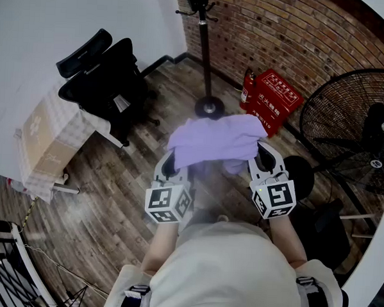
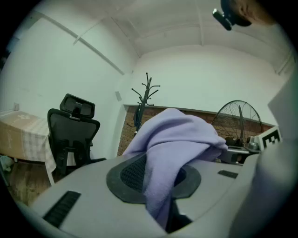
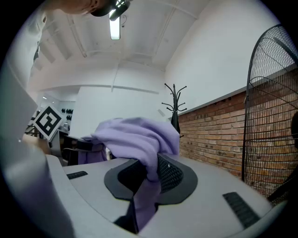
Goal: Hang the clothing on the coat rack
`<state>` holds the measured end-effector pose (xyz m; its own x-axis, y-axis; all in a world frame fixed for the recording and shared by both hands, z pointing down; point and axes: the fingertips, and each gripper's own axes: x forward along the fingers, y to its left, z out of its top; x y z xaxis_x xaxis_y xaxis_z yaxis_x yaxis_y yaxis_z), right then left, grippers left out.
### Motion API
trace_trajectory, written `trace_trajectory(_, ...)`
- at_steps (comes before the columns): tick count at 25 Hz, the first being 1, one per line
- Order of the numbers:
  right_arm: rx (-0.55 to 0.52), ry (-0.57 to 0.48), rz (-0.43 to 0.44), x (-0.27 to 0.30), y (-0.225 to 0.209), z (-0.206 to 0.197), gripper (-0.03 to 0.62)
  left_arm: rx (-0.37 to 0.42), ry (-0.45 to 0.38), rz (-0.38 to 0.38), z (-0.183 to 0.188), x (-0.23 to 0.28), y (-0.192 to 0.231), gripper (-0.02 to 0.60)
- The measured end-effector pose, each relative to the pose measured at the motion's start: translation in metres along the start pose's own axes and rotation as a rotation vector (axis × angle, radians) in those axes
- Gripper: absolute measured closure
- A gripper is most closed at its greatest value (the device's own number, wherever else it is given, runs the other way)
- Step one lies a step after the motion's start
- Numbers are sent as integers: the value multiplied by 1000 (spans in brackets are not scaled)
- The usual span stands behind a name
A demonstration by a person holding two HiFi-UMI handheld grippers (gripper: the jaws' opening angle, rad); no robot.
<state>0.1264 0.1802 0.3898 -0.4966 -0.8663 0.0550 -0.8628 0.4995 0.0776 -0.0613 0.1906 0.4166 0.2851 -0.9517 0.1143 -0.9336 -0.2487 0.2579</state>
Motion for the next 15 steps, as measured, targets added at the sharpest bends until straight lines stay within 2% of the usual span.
trace_trajectory(15,-18,-26,54,-32,16,6,542,-13,-25,29,-4,-42,-16,515)
